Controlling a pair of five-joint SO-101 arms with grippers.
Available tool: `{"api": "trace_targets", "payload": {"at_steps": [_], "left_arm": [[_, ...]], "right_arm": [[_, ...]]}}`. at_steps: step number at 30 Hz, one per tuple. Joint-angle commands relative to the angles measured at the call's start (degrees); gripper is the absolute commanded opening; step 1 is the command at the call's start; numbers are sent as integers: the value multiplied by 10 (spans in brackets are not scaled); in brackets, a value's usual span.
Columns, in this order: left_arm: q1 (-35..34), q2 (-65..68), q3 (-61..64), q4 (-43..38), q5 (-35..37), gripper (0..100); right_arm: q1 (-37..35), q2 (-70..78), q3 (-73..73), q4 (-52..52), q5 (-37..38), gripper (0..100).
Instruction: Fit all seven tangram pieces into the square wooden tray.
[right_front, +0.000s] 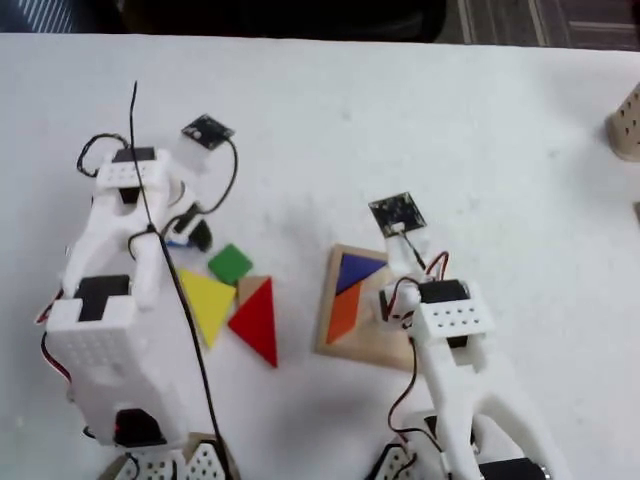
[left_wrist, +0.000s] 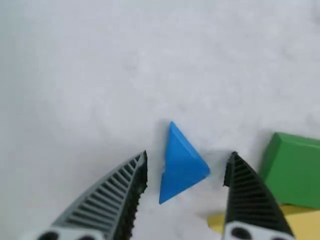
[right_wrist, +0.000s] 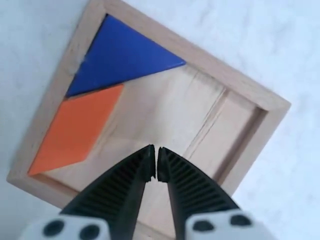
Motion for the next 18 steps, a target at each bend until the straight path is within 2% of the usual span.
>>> {"api": "trace_targets", "payload": {"at_steps": [1, 5, 11, 18], "left_arm": [[3, -2, -22, -10, -24, 236], [15, -1, -20, -10, -26, 203], [19, 14, -25, -1, -27, 98], [20, 14, -25, -1, -25, 94]], "right_arm": [[7, -15, -3, 1, 8, 19], [7, -15, -3, 1, 8, 19], [7, -15, -3, 1, 8, 19], [7, -15, -3, 1, 8, 19]]}}
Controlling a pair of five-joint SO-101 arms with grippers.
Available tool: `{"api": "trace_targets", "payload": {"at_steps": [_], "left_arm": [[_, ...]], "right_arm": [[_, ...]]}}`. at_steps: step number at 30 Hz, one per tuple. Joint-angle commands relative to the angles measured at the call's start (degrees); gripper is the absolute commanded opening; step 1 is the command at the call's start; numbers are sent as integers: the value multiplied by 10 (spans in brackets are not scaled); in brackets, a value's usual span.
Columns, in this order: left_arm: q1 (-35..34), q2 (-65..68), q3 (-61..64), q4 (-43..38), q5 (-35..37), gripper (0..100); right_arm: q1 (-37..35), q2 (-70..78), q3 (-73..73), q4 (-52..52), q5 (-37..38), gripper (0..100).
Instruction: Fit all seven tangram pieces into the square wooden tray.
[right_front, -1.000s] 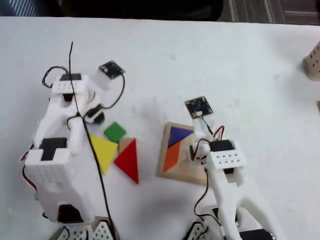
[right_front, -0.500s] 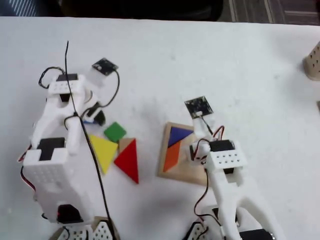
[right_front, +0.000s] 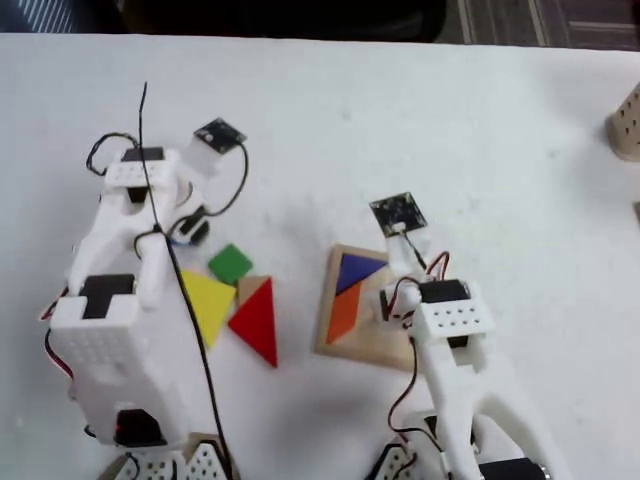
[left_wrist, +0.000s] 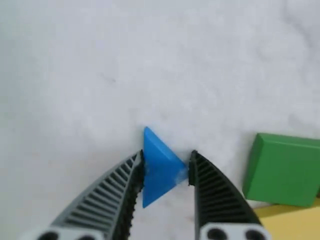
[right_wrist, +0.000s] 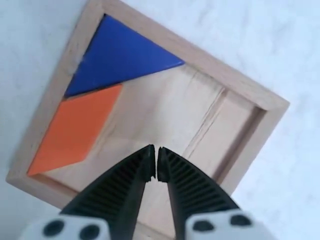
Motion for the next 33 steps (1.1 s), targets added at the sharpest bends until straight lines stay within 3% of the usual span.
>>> {"api": "trace_targets", "payload": {"at_steps": [1, 5, 13, 17, 21, 27, 33], "left_arm": [[6, 0, -20, -3, -3, 94], [1, 1, -33, -4, 20, 94], [-7, 0, -54, 21, 202, 94], [-8, 0, -118, 101, 246, 94], [3, 0, -207, 218, 306, 94], [104, 0, -275, 316, 340, 93], [232, 0, -308, 332, 388, 93]], "right_arm": [[4, -15, -3, 1, 8, 19], [4, -15, -3, 1, 8, 19], [5, -15, -3, 1, 8, 19], [7, -18, -3, 1, 8, 19], [52, -20, -8, 1, 9, 19], [116, -18, -16, 7, 9, 19], [217, -15, -15, 7, 9, 19]]}}
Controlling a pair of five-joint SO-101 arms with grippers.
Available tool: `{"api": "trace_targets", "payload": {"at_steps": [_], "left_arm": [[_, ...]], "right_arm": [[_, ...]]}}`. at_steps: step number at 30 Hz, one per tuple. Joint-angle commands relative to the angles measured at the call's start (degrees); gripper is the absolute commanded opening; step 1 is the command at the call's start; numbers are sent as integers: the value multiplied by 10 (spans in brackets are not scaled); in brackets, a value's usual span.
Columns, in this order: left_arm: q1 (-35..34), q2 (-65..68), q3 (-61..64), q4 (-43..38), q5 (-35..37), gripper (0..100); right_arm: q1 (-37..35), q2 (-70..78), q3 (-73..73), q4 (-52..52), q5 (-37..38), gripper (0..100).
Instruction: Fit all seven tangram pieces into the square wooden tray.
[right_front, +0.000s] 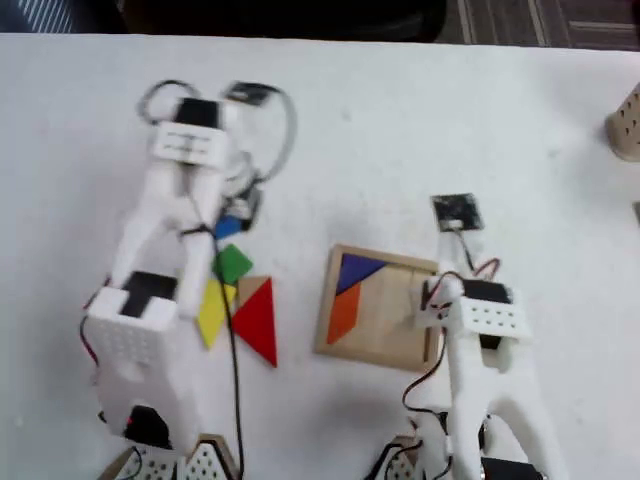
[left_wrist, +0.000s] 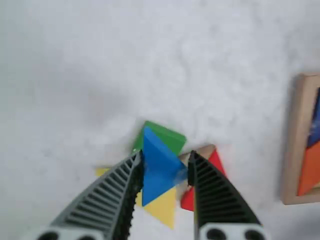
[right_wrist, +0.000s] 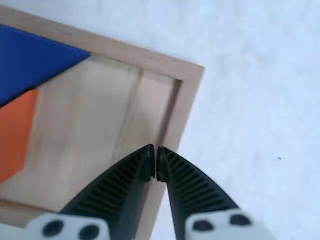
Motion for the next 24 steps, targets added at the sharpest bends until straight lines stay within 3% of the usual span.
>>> {"api": "trace_targets", "payload": {"at_steps": [1, 6, 14, 19, 24], "left_arm": [[80, -8, -33, 4, 44, 94], [178, -5, -28, -24, 61, 94], [317, -8, 40, -120, 49, 94], [378, -8, 114, -185, -74, 91], [391, -8, 157, -242, -84, 94]], "right_arm": [[83, -15, -15, 10, 4, 19], [145, -14, -6, 21, 11, 19], [157, -14, 1, 19, 44, 19], [157, -14, 0, 18, 46, 19], [155, -14, 0, 18, 47, 19]]}}
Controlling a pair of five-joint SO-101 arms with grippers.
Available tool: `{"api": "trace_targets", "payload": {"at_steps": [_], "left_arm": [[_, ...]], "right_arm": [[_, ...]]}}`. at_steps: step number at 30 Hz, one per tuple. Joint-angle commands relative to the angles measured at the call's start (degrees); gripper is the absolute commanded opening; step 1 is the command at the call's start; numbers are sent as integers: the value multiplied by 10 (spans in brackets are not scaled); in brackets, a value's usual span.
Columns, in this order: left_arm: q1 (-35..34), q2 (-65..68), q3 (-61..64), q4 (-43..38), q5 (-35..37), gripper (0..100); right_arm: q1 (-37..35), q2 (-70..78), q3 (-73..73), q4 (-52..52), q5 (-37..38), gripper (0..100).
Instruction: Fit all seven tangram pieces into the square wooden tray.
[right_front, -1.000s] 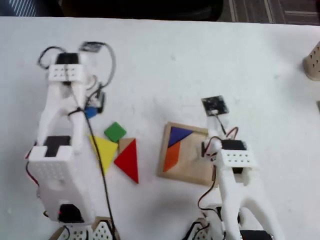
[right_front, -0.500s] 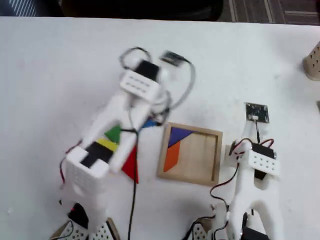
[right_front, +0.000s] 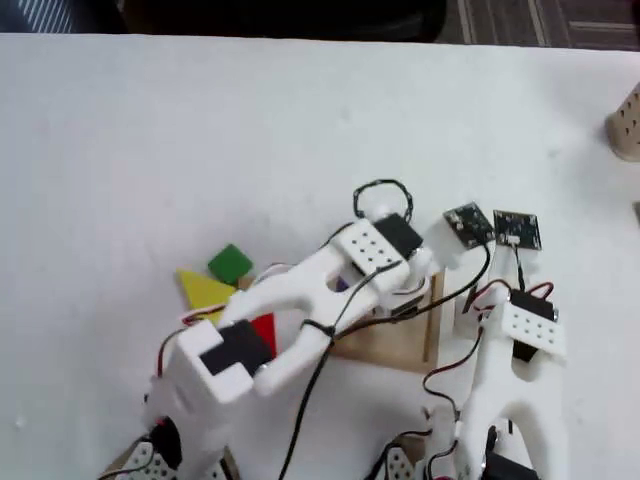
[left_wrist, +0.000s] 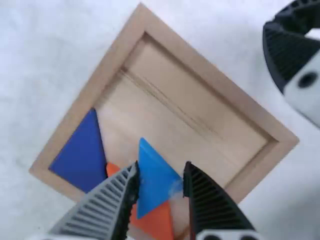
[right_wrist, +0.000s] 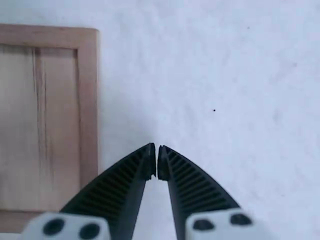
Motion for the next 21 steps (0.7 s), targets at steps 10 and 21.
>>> {"api": "trace_targets", "payload": {"at_steps": [10, 21], "left_arm": [[37, -118, 100, -47, -59, 244], [-51, -334, 286, -118, -44, 245]], "right_arm": [[2, -15, -4, 2, 8, 19], [2, -15, -4, -5, 8, 19]]}}
